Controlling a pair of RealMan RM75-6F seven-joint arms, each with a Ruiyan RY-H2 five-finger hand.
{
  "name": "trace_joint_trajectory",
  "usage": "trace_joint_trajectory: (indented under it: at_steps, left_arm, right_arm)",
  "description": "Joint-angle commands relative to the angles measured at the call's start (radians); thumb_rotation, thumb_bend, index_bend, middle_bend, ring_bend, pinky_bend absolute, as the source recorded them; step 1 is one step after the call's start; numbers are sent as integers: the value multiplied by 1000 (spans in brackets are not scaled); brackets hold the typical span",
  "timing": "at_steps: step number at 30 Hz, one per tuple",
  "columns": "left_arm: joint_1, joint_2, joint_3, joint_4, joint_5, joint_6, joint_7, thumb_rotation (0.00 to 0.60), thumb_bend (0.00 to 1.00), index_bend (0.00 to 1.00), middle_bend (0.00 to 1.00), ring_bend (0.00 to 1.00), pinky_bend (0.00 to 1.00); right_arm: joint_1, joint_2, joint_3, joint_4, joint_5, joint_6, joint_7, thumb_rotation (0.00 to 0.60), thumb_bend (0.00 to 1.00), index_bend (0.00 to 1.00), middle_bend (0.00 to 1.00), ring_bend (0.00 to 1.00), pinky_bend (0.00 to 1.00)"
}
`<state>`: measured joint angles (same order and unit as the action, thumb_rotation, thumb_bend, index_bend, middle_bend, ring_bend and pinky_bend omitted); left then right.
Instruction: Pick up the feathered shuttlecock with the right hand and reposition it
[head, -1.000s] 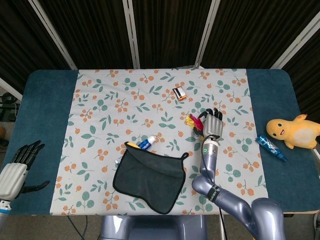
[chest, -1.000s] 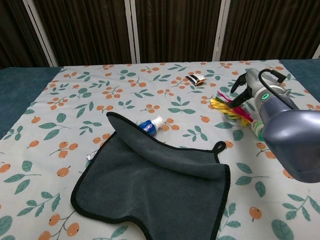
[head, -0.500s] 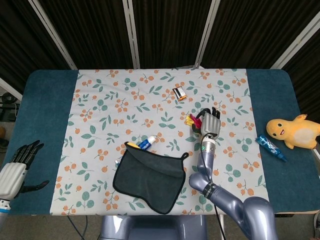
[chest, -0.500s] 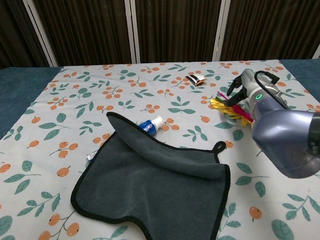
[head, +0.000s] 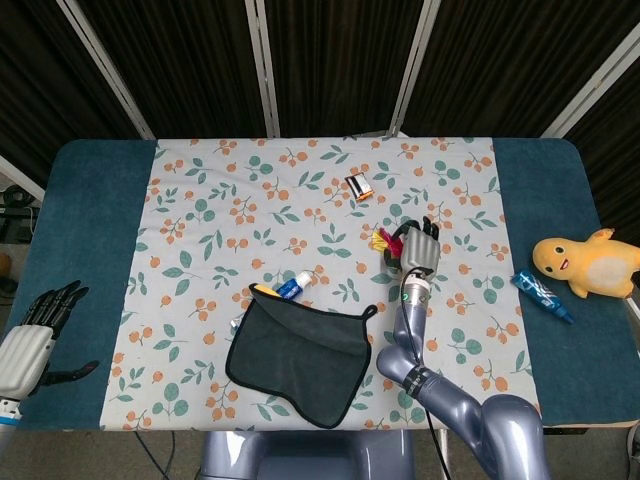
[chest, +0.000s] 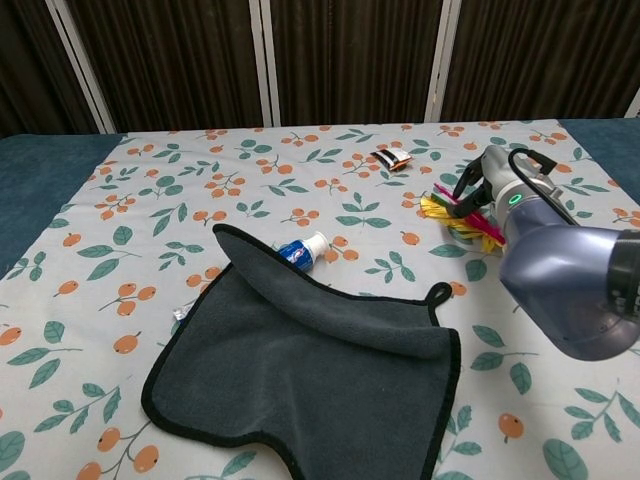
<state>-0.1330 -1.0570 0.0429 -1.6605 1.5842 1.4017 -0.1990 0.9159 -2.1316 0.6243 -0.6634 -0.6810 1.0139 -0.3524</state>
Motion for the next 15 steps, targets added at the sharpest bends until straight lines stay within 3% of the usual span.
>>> trace_joint_trajectory:
  at_steps: [1,9,15]
  left_arm:
    - [-1,0,0,-1,-1,-2,-1,599,181,0,0,0,0]
    - [-2,0,-1,-2,-3,-4,-3,598,182,0,0,0,0]
    - [-2,1,0,-2,-3,-4,-6,599,181,0,0,0,0]
  right_arm:
    - [0,-3,1,8,-2,-4,4,600,275,518,238,0,0]
    - [1,-8,3,16,-10,-11,16,600,375,553,273,0,0]
    - [-2,-7,6,8,-14,-4,18,600,381,567,289,0,0]
